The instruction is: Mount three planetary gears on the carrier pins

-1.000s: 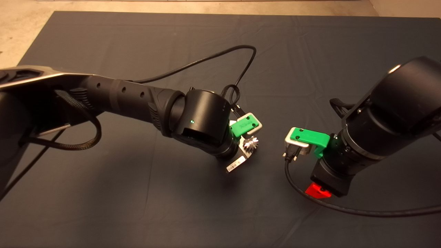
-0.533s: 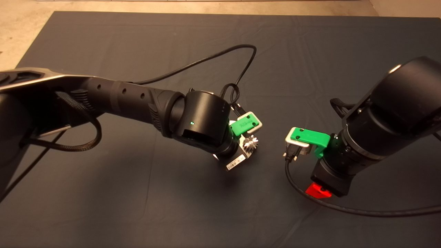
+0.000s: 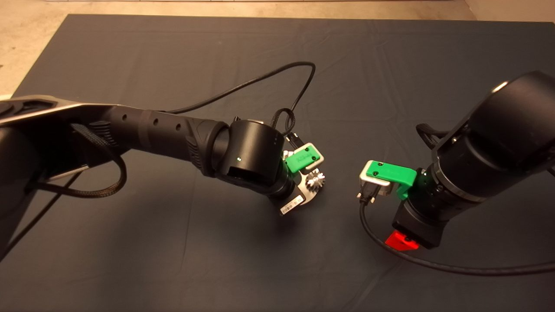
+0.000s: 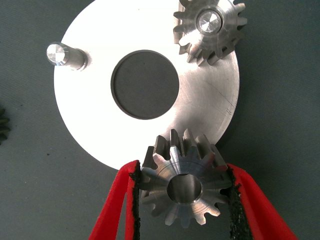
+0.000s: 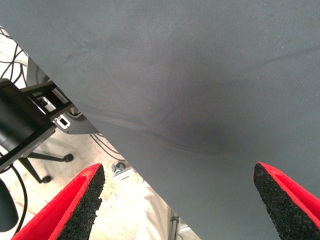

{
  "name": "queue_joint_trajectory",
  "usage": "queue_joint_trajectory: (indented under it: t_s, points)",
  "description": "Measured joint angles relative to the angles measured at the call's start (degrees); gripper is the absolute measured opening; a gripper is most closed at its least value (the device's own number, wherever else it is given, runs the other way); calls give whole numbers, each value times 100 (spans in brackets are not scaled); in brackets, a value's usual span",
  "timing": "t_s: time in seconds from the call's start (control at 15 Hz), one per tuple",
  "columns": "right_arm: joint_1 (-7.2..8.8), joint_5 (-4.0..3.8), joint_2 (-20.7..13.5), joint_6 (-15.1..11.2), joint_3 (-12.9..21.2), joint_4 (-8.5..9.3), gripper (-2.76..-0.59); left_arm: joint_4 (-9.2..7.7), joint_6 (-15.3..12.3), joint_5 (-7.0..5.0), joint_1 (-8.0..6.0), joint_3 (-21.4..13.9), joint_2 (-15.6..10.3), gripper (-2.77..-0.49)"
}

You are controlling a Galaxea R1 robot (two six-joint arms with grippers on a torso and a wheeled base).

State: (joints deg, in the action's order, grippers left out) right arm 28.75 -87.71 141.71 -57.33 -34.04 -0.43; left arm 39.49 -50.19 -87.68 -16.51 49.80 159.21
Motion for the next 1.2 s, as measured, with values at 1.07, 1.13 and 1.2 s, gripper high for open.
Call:
queue_joint_trajectory:
  t_s: [1.07,1.13,1.2]
  points:
    - [102,0,-3,0,35,2,-115,66,223,0,92,72,-149,-240]
    - [102,0,-1,0,35,2,-115,67,227,0,131,72,-149,-240]
    - [102,-1,-1,0,35,2,-115,71,232,0,138,72,-149,-240]
